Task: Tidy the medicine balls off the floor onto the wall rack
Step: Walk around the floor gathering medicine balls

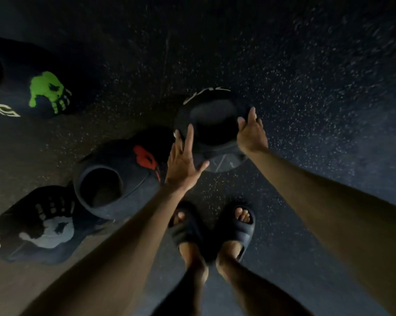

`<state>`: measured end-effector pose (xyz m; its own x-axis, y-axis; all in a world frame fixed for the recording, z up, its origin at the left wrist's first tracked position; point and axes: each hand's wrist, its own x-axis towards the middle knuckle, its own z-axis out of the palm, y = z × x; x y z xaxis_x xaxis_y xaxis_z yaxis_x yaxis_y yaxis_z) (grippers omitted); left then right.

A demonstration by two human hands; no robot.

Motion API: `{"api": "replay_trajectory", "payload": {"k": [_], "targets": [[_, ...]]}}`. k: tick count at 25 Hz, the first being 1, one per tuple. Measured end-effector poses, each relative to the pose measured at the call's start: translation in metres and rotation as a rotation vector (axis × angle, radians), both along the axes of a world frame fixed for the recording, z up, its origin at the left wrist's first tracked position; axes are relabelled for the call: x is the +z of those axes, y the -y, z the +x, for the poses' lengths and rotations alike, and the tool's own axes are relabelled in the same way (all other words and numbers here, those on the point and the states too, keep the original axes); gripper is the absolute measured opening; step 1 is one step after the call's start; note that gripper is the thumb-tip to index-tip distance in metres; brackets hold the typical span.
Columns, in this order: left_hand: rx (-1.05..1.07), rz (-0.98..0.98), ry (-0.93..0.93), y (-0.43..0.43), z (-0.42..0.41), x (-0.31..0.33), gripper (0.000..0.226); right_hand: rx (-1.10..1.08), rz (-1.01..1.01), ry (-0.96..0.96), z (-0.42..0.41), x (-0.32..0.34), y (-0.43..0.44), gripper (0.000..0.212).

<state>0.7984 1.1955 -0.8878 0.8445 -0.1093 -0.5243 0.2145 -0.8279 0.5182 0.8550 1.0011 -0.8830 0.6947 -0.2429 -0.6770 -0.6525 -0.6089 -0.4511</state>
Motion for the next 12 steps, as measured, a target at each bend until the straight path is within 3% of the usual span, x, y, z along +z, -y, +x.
{"api": "replay_trajectory", "payload": {"k": [4,12], "targets": [[-0.099,0.042,0.042,0.023,0.022,0.001,0.108,-0.016,-0.033,-0.065,0.025,-0.004,0.046,0.055],[0.029,-0.12,-0.119,-0.023,0.051,0.007,0.11,0.098,0.064,-0.035,0.03,0.001,0.014,0.079]]}}
